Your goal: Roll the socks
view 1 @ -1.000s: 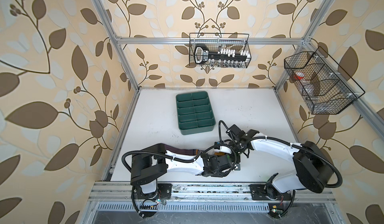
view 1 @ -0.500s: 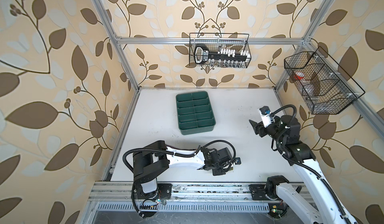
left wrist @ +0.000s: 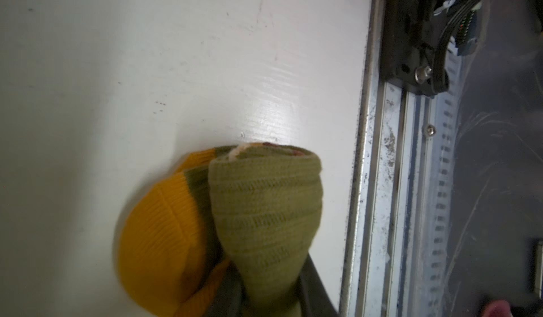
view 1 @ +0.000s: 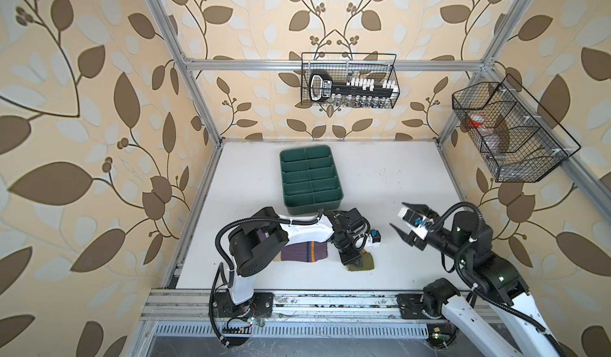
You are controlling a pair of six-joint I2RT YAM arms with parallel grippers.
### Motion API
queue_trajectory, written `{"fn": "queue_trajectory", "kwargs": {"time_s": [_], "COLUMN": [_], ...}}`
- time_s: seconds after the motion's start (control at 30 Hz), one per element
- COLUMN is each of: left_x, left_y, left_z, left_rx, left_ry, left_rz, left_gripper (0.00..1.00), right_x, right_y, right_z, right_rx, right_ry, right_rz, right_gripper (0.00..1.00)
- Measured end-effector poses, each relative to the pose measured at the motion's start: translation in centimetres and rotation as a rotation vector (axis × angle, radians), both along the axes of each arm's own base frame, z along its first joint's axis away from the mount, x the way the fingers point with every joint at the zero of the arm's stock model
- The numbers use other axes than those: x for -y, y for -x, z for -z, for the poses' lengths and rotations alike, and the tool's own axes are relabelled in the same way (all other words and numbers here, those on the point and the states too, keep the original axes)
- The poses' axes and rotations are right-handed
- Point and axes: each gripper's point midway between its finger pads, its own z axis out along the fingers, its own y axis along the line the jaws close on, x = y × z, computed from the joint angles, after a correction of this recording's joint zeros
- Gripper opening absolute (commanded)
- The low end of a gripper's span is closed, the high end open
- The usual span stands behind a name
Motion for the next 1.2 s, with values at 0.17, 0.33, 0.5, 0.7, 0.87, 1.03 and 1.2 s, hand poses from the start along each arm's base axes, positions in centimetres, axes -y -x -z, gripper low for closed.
{"fn": "queue_trajectory", "kwargs": {"time_s": [0.17,0.33,0.5,0.7,0.87,1.03,1.2], "left_x": [0.4,0.6,0.6,0.5,0.5,0.5,0.5], "left_y": [0.4,0.7,0.8,0.8,0.8,0.8,0.8], "left_z": [0.1,0.1,0.2,0.2,0.2,0.2,0.2], "left_rx": [-0.044,-0.072,-0.073,-0.071,-0.071,-0.071,-0.072], "left_ry": [0.009,0.014,0.015,0.022,0.022,0.022,0.022], "left_rz": [0.004,-0.001,-0.003,-0.008,-0.008,-0.008,-0.009], "left_gripper": [0.10,0.10,0.10,0.09,0.10,0.10,0.10], "right_x": [-2.0,-3.9,-5.0,-5.2,-4.5,-4.3,-4.0], "right_y": [4.7,7.7,9.2,8.3,7.6,6.6,5.7], "right_z": [3.9,8.9,14.0,17.5,19.5,20.0,21.0], "right_rx": [-0.044,-0.071,-0.047,-0.041,-0.064,-0.094,-0.134], "right_ry": [0.215,0.457,0.688,0.760,0.801,0.809,0.842], "right_rz": [-0.239,-0.406,-0.463,-0.393,-0.345,-0.296,-0.264], "right_gripper": [0.69,0.70,0.70,0.68,0.67,0.67,0.67]}}
